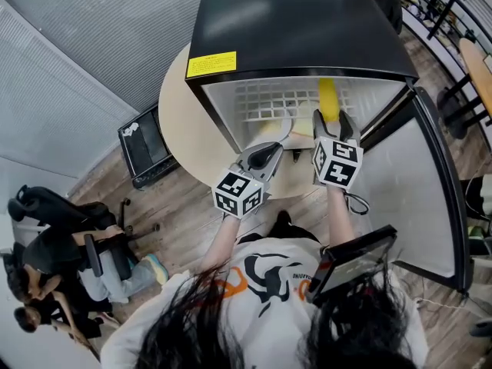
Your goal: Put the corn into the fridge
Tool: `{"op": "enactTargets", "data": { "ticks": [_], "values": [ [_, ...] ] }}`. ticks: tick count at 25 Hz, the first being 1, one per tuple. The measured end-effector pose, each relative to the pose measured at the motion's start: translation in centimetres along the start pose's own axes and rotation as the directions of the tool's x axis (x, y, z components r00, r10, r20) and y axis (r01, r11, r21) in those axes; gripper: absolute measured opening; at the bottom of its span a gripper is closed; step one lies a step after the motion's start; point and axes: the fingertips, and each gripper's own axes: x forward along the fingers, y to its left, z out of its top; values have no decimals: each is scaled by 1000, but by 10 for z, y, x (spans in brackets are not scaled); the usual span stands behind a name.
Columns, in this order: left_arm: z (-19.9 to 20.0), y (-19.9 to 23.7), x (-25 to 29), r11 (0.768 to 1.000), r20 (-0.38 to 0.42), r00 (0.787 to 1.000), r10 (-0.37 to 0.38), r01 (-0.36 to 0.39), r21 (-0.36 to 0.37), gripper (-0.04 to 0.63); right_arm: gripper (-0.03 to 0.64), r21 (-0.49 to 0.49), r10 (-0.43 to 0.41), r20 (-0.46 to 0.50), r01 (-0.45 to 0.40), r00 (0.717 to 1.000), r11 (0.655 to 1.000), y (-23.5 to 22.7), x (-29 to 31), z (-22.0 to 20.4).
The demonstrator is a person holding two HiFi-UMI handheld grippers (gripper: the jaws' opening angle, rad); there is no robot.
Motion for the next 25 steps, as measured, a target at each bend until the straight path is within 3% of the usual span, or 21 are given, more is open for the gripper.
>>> {"op": "enactTargets", "data": {
  "ticks": [3,6,9,25],
  "values": [
    [-1,-6,-9,1000,5,1000,-9,9,6,20,269,95,37,20,-39,999,995,7,-15,-4],
    [-3,-13,-21,1000,9,1000,-16,16,9,20,225,162,65,31,-69,997,984,17,-30,-12],
    [-6,-18,-37,1000,14,1000,-17,17,12,20,173,175,83,29,-86,996,981,30,-46,-20],
    [-43,-54,-132,999,16,999,-44,45,-19,20,147,212,219,-28,-208,975,955,118,-150,-84]
  ]
}}
